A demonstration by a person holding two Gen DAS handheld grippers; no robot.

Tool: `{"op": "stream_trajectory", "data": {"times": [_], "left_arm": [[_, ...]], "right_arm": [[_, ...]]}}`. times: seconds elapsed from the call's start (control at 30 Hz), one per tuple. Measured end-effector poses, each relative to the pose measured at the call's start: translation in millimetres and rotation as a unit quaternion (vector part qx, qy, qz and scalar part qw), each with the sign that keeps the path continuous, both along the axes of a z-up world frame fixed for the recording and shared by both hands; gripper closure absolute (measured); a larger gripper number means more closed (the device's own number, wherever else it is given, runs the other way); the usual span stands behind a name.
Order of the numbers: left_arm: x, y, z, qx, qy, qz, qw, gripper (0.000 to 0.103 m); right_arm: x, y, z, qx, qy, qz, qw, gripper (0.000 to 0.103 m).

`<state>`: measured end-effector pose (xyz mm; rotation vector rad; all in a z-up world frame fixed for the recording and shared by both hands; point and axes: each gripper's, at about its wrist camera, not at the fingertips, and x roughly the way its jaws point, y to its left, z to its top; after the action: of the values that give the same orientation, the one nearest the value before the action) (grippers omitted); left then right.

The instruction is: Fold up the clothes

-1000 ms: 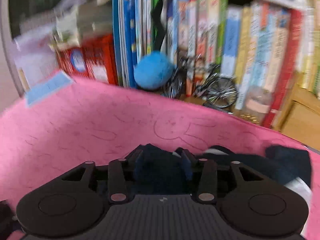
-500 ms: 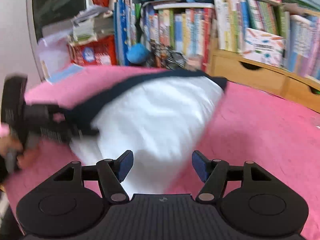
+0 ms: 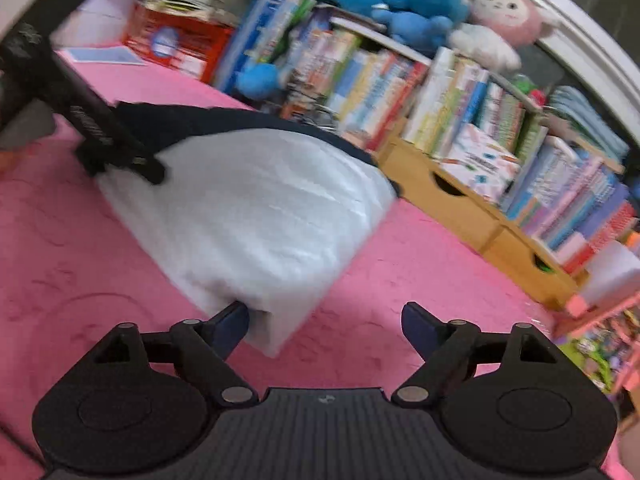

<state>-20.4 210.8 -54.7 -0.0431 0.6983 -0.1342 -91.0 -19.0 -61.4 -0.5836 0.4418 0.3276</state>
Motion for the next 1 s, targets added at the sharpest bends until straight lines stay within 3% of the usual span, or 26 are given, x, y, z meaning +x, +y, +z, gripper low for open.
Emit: {"op": "stream_trajectory", "data": {"times": [0.03, 0.27, 0.37, 0.57, 0.67, 0.77, 0.93, 1.0], "left_arm": [[-1, 0, 0, 0.003, 0.001, -0.001, 1.0000, 0.000], [-3, -6, -1, 0.019, 0.000, -0.018, 0.9996, 0.000], [-3, -7, -1, 0.021, -0.001, -0.024, 0.9995, 0.000], [-12, -7, -3, 0.033, -0.005, -0.028, 0.9990, 0.000], [-15, -4, -4, 0.029, -0.001, -0.018, 0.9994, 0.000], [-16, -6, -5, 0.037, -0.005, -0.012, 0.9992, 0.000], [-17, -7, -5, 0.042, -0.006, -0.007, 0.9991, 0.000], [-17, -7, -5, 0.045, -0.007, -0.007, 0.9990, 0.000]], "right_arm": [[3, -5, 0, 0.005, -0.004, -0.008, 1.000, 0.012], [20, -43, -6, 0.058, 0.046, -0.048, 0.996, 0.009], [33, -60, -9, 0.106, 0.078, -0.059, 0.990, 0.006], [26, -69, -8, 0.083, 0.061, -0.070, 0.992, 0.002], [30, -78, -7, 0.121, 0.085, -0.088, 0.985, 0.003], [24, -66, -4, 0.112, 0.070, -0.075, 0.988, 0.011], [25, -29, -5, 0.080, 0.064, -0.031, 0.994, 0.012], [29, -21, -6, 0.043, 0.035, -0.045, 0.997, 0.012]]}}
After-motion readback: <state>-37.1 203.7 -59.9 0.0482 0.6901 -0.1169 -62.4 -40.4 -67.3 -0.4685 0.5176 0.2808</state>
